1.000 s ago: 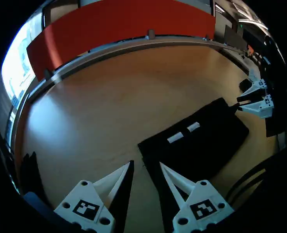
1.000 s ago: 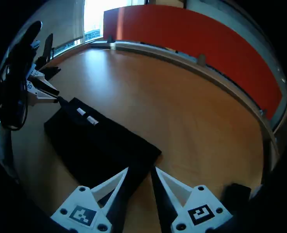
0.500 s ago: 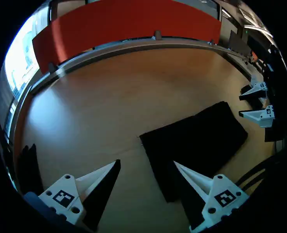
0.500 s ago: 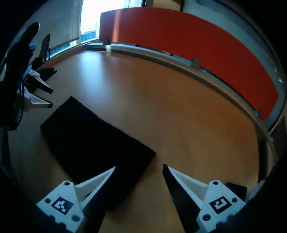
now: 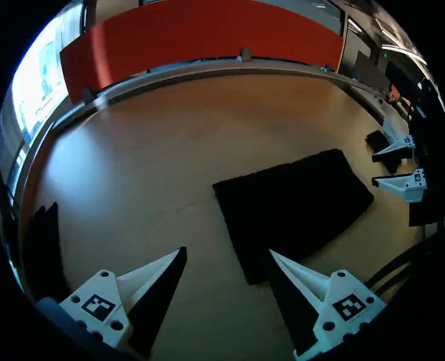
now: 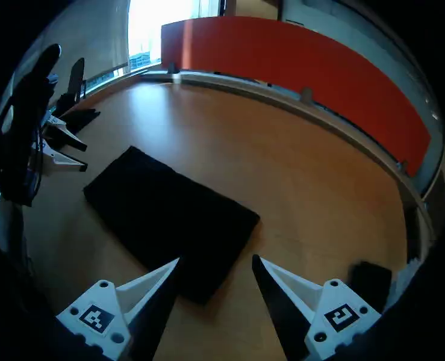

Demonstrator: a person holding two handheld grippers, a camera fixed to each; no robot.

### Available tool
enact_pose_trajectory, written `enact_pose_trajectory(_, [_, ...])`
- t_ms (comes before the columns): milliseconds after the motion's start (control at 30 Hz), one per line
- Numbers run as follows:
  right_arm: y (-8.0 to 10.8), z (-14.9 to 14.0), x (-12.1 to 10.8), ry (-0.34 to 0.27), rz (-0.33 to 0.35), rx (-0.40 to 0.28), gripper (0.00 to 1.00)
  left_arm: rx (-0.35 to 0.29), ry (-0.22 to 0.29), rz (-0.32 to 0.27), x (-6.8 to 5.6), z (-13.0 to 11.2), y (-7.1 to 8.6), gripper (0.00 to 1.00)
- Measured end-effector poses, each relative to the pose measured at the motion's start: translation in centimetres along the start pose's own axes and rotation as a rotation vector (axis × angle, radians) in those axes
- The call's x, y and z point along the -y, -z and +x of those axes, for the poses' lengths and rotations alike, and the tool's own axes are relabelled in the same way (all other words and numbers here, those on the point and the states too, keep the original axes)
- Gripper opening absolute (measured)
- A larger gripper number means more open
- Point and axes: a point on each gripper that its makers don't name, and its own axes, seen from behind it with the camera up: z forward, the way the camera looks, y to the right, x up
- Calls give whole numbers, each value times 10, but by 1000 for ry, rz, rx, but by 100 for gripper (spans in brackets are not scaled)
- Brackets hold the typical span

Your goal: Fold towel

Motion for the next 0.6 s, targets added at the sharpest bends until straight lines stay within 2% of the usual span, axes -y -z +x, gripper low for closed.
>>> enact_pose_trajectory(333, [23,-22,15,-14,9,2,83,7,32,6,-6,-34,23,90])
enact_pose_trajectory(600, [33,-34,19,-18,10,6,83,6,66,13,-8,-49,34,90])
